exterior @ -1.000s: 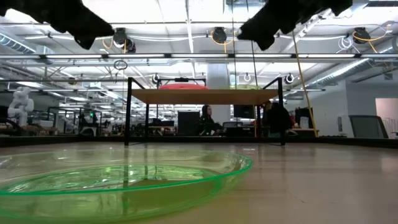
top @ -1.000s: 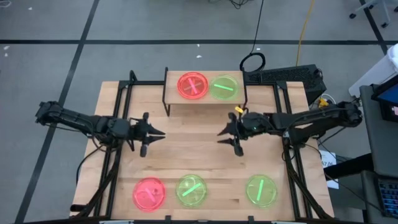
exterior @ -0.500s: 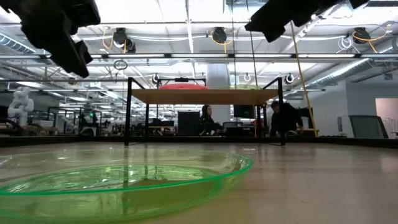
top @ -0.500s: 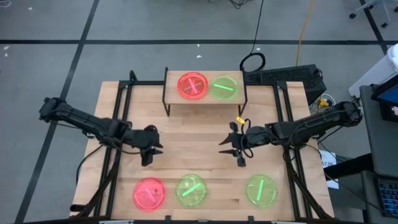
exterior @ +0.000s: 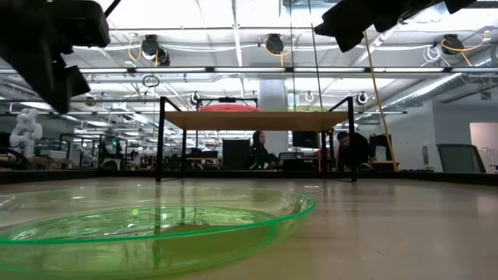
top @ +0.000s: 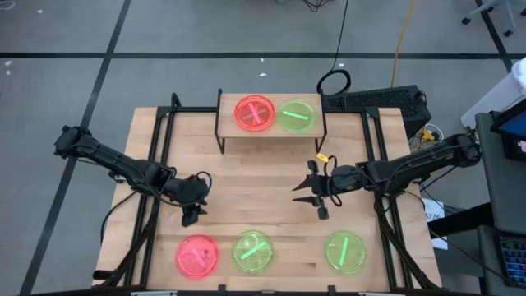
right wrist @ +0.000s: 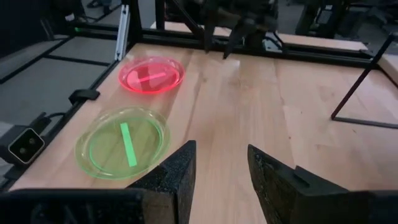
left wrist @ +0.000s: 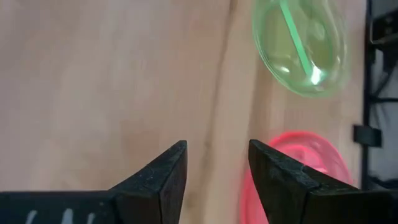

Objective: Place and stack plates onto a shelf
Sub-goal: Stack the red plate on top of the green plate, then stack the right green plate on top of the pink plate

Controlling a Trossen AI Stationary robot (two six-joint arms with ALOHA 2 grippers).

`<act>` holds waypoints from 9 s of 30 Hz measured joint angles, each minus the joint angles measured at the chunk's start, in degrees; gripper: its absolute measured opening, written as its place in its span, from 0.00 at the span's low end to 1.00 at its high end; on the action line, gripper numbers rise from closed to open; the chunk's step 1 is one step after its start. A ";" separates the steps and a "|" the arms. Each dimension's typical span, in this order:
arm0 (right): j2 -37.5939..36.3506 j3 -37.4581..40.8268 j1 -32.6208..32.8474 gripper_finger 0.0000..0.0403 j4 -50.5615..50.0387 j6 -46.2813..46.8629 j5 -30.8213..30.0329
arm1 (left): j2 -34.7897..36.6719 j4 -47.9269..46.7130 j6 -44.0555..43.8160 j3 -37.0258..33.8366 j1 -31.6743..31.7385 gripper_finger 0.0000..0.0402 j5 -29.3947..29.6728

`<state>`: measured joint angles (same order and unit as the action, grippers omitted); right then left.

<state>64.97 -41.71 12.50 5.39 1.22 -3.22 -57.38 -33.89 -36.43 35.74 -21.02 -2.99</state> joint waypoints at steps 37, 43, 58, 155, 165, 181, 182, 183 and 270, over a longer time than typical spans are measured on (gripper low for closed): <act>-0.75 0.00 0.01 0.32 0.72 2.61 0.28 | -19.26 7.77 -14.04 -1.15 -17.20 0.44 -3.05; -0.75 0.00 0.01 0.32 0.68 2.55 0.29 | -18.96 21.44 -15.26 -6.89 -17.59 0.44 -3.67; -0.75 0.00 -0.01 0.32 0.58 2.42 0.30 | -18.83 24.73 -18.81 -10.07 -18.12 0.42 -3.16; -21.25 -0.02 3.33 0.32 -1.80 -8.39 -10.56 | -49.59 28.16 11.92 52.97 56.78 0.00 -20.36; -21.27 -0.01 3.33 0.32 -1.63 -8.01 -10.67 | -49.51 29.01 13.66 52.97 56.66 0.07 -17.32; -21.26 -0.02 3.33 0.32 -1.33 -7.94 -10.67 | -49.51 29.79 17.34 52.90 55.09 0.08 -6.83; -21.25 -0.02 3.33 0.32 -1.33 -7.94 -10.67 | -49.51 29.93 17.60 52.90 54.79 0.08 -5.88; -21.25 -0.02 3.33 0.32 -1.33 -7.94 -10.67 | -49.51 30.05 18.01 52.90 54.48 0.08 -4.89; -20.60 0.00 3.18 0.32 -13.08 5.57 -16.15 | 4.91 19.21 28.11 20.78 29.69 0.28 8.42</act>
<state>44.38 -41.71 15.69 -7.69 6.79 -19.37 -52.47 -14.69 -8.32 56.52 8.67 5.43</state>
